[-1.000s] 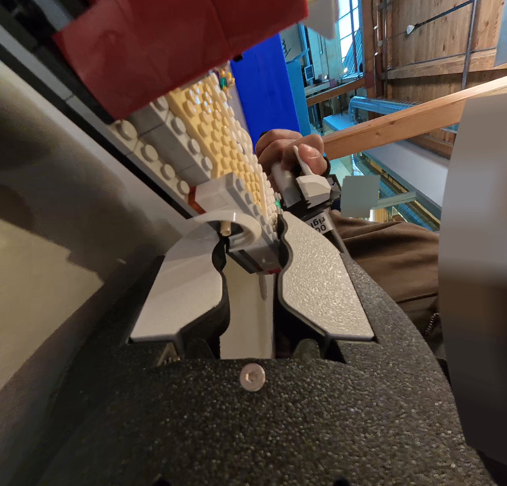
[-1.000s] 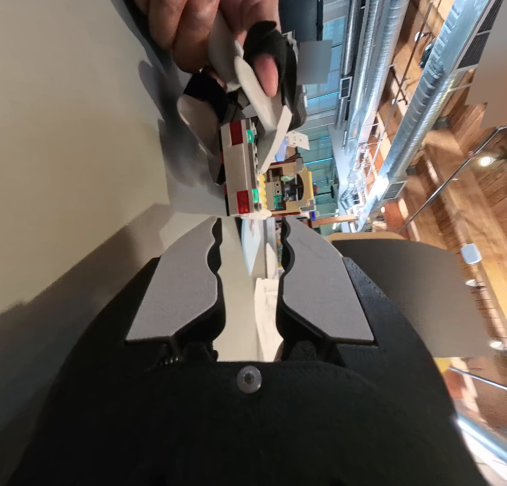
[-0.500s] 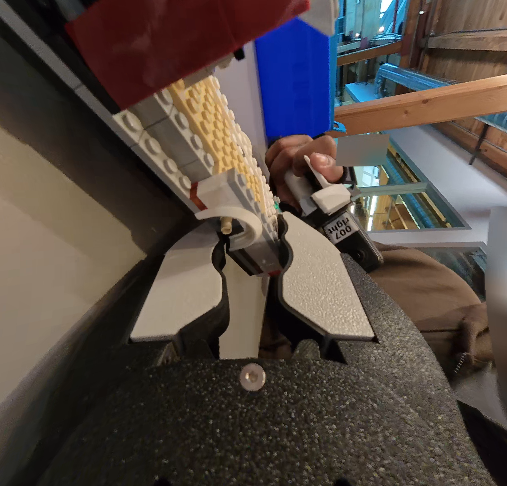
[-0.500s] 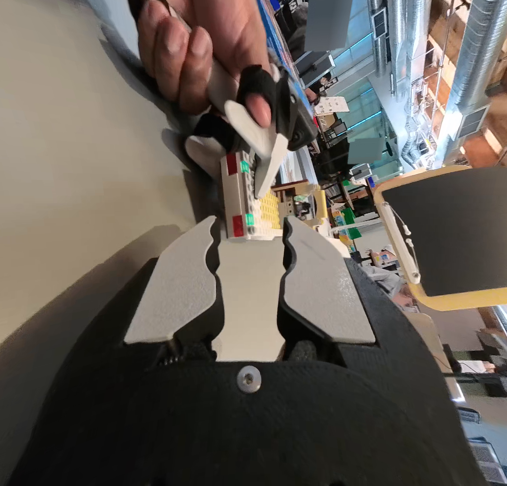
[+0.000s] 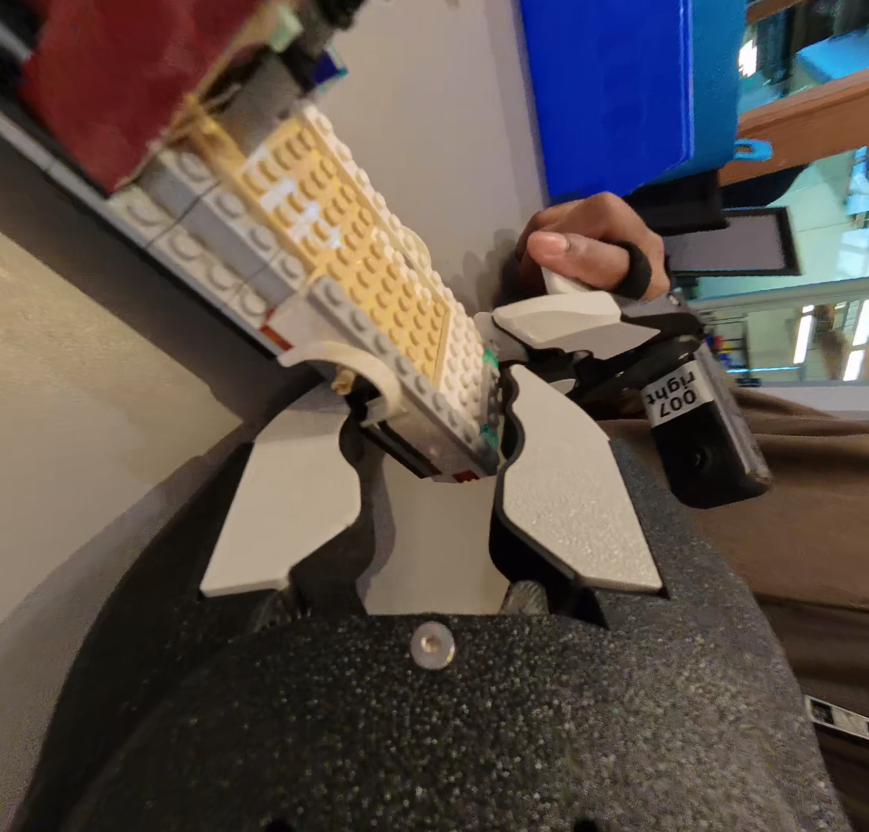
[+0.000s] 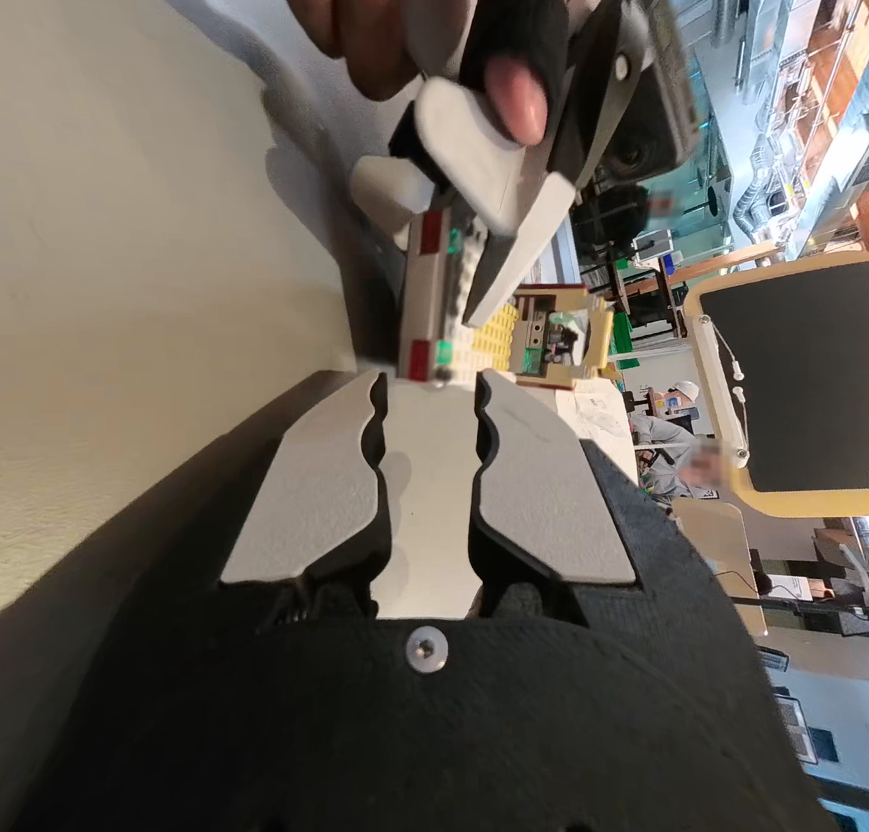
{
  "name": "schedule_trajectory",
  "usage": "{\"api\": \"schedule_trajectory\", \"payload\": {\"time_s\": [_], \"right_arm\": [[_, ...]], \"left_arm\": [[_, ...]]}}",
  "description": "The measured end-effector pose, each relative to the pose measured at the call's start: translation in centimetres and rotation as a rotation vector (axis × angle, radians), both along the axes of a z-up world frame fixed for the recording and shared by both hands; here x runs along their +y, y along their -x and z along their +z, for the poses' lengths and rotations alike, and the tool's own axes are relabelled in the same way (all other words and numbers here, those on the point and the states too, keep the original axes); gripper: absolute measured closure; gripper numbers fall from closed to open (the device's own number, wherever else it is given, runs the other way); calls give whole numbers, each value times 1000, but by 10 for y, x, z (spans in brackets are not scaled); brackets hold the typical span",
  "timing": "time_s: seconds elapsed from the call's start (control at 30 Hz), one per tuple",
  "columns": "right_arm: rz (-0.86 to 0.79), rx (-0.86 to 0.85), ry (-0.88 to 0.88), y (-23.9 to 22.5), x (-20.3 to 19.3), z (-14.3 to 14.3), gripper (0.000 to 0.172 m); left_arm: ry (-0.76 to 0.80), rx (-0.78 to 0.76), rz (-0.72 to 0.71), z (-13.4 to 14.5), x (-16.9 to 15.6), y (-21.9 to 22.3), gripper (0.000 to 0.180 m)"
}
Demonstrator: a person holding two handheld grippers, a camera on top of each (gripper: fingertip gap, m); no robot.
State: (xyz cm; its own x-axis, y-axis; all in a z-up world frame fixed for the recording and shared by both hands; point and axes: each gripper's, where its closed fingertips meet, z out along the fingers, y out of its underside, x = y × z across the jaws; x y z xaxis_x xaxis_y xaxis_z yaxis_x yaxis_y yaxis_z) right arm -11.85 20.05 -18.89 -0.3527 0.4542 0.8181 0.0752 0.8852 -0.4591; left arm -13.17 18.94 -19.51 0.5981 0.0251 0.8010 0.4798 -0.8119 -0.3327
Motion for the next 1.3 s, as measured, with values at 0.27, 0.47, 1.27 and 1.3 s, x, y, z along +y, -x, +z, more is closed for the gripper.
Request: {"api": "schedule_trajectory", "payload": {"time_s": [0.27,0.47,1.27,1.3], "right_arm": [[-5,-8,23,-2,2,0,136],[-6,-10,41,-2,5,0,137],[-229,26,343,39,58,37,152],[-239,24,385,44,60,40,154]], "left_arm": [[-10,115,-70,2,-12,4,106],[-10,426,-249,-4,-37,9,57],[-884,687,561,176,19,269,77],[-920,704,596,181,22,280,79]]}}
